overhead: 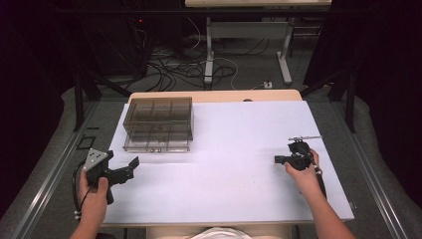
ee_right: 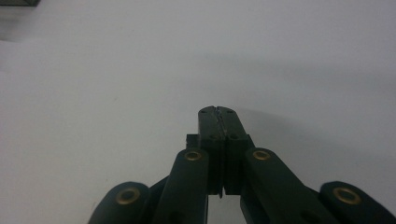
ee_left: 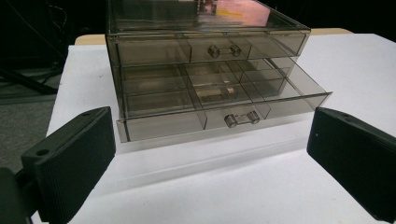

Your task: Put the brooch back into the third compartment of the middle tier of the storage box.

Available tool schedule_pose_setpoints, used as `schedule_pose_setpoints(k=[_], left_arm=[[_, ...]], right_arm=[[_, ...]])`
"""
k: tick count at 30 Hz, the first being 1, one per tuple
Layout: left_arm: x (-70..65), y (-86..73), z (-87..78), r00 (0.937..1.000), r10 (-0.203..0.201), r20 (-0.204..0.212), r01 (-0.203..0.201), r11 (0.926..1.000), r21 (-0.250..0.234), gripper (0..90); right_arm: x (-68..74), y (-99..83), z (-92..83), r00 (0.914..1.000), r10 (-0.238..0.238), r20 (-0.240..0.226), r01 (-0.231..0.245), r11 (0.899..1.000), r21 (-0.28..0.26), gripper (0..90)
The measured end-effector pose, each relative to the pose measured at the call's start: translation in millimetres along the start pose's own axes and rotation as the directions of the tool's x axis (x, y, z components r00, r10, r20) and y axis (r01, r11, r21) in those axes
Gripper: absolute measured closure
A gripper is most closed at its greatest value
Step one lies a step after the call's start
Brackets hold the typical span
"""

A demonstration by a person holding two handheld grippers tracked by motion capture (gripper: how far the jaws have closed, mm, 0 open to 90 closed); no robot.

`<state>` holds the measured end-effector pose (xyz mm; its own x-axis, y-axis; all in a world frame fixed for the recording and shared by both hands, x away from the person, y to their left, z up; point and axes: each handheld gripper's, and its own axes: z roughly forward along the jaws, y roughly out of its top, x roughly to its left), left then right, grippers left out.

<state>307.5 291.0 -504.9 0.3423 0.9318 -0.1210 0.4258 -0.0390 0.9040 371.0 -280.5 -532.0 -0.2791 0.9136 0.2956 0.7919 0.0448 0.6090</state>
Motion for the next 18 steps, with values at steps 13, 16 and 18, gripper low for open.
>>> schedule_pose_setpoints(k=[13, 16, 18], left_arm=[[0.2, 0.0, -0.1, 1.0000, 0.001, 0.000, -0.001, 1.0000, 0.001, 1.0], [0.2, 0.0, -0.2, 1.0000, 0.001, 0.000, -0.001, 1.0000, 0.000, 1.0], [0.2, 0.1, -0.2, 1.0000, -0.001, -0.001, 0.001, 1.0000, -0.001, 1.0]], right_arm=[[1.9, 0.9, -7.2, 0.9991, 0.015, -0.040, -0.018, 0.997, -0.076, 90.0], [3.4, 1.0, -8.3, 0.9979, 0.034, -0.054, -0.039, 0.996, -0.084, 90.0], [4.2, 1.6, -9.0, 0.9976, 0.031, -0.061, -0.037, 0.995, -0.093, 90.0]])
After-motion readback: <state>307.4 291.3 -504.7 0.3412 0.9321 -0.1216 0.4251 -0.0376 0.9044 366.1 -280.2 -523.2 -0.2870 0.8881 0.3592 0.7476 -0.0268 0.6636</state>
